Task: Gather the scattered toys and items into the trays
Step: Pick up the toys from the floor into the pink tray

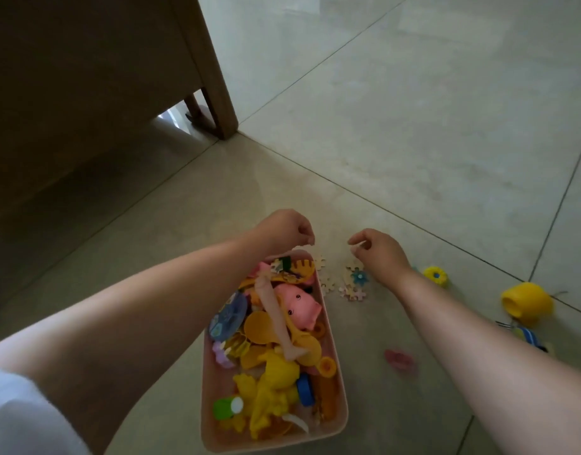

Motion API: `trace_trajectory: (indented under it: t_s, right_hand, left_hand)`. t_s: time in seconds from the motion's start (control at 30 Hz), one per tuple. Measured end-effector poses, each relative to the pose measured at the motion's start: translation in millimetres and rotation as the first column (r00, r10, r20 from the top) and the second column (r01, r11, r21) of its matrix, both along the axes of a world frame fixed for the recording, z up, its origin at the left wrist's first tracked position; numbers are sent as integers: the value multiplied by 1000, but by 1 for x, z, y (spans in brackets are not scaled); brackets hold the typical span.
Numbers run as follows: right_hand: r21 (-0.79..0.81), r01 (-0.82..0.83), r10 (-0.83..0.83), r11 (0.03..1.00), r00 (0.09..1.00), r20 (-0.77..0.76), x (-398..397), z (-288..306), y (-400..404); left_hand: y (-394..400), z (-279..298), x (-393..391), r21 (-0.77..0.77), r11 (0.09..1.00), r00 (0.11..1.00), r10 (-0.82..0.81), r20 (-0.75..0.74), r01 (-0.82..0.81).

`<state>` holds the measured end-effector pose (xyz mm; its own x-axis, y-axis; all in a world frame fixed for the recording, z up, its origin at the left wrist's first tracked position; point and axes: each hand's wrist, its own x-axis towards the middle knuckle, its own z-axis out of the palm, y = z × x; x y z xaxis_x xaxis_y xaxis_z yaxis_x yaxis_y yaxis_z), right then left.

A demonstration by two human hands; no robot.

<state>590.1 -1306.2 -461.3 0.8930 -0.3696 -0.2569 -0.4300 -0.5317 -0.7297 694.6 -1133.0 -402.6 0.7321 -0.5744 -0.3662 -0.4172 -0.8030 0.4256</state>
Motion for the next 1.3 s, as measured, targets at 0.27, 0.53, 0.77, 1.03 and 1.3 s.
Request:
trace_trajectory:
  t_s: [0.27,0.53,0.77,1.03,1.3]
  right_hand:
    - [-148,-26,4,989,989,-148,-19,-29,-14]
    - [-210,-8,-30,978,984,-175,-11,-33,-11]
    - [-74,97,-103,993,992,-73,-17,-31,-19]
    - [296,-151,154,943,988,12,-19,11,20]
    - [260,-301,307,917,952,20,-20,53,55]
  left_hand:
    - [-34,-32,7,253,967,999,29,-28,-21]
    - [-78,-50,0,669,699,953,-299,-50,254]
    - [-72,-51,-8,485,821,935,-354,15,303]
    - [-27,1,2,-116,993,995,-11,-96,0]
    - [36,28,-6,30,999,962,-21,-273,30]
